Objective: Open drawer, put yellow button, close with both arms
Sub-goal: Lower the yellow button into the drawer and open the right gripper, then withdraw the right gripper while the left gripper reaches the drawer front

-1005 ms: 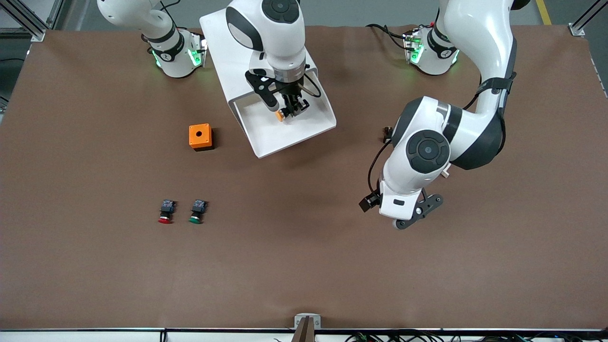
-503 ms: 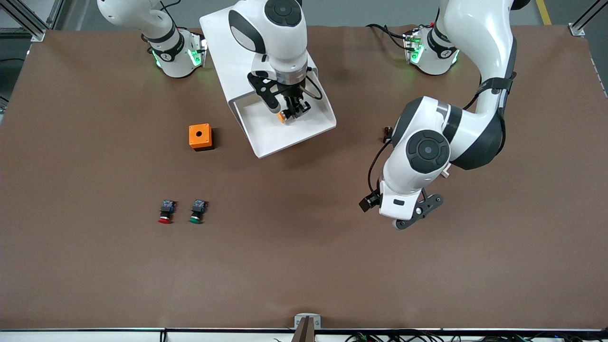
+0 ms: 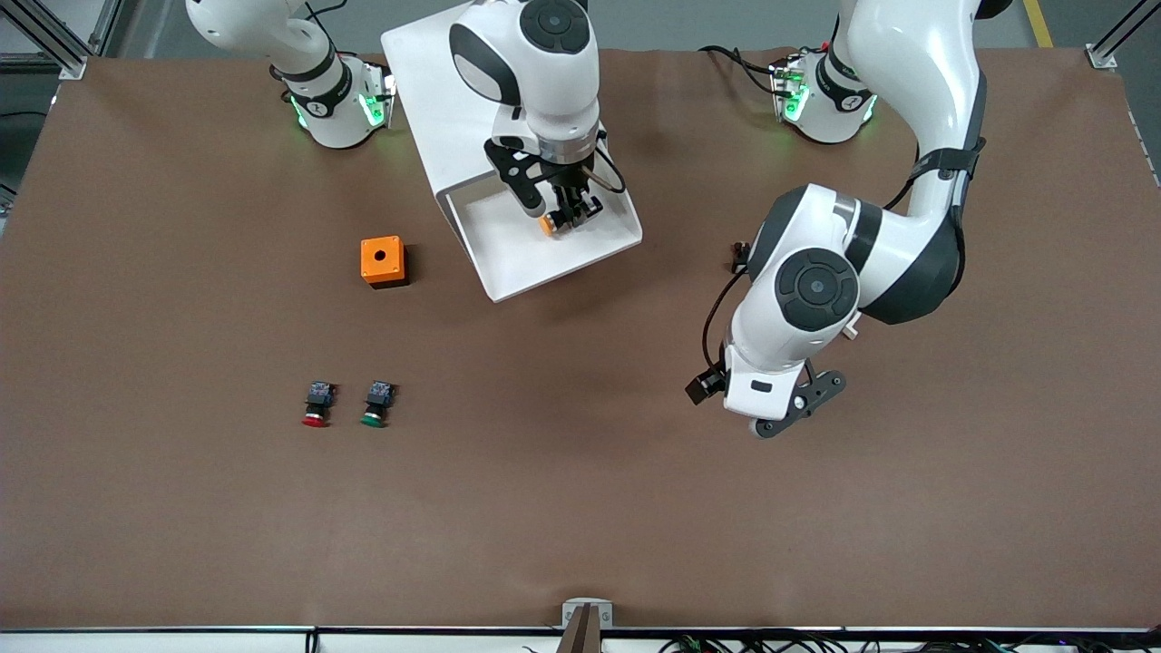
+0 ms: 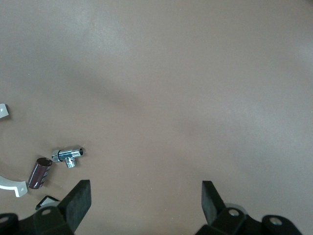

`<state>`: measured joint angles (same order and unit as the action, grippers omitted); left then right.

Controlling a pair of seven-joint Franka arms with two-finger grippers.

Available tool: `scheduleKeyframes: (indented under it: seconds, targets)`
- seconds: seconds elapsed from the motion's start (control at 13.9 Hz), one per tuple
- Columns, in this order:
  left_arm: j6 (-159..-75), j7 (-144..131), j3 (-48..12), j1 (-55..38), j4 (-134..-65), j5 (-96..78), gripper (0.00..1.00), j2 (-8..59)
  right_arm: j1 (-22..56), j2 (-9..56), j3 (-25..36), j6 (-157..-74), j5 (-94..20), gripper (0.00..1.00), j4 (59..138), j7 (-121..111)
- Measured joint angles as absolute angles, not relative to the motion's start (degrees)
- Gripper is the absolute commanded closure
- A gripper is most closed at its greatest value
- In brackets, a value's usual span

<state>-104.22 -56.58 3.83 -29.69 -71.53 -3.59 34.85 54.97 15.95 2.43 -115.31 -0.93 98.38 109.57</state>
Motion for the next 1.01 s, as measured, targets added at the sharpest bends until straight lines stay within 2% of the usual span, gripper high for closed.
scheduleKeyframes:
  seconds: [0.29, 0.72, 1.01]
  targets:
    - [-104.2, -56.6, 3.8, -29.7, -71.6, -3.6, 0.01, 34.9, 54.7, 16.1, 3.1, -114.6, -0.9, 0.00, 96.0, 109.6]
    - [-104.2, -56.5, 3.7, -29.8, -71.6, -3.6, 0.01, 34.8, 49.3, 16.1, 3.8, -103.6, -0.9, 0.00, 90.4, 98.0]
    - [-102.6, -56.5, -0.1, -29.8, -71.6, -3.6, 0.01, 34.8, 43.9, 14.8, 4.2, -98.9, -0.9, 0.00, 89.5, 84.4]
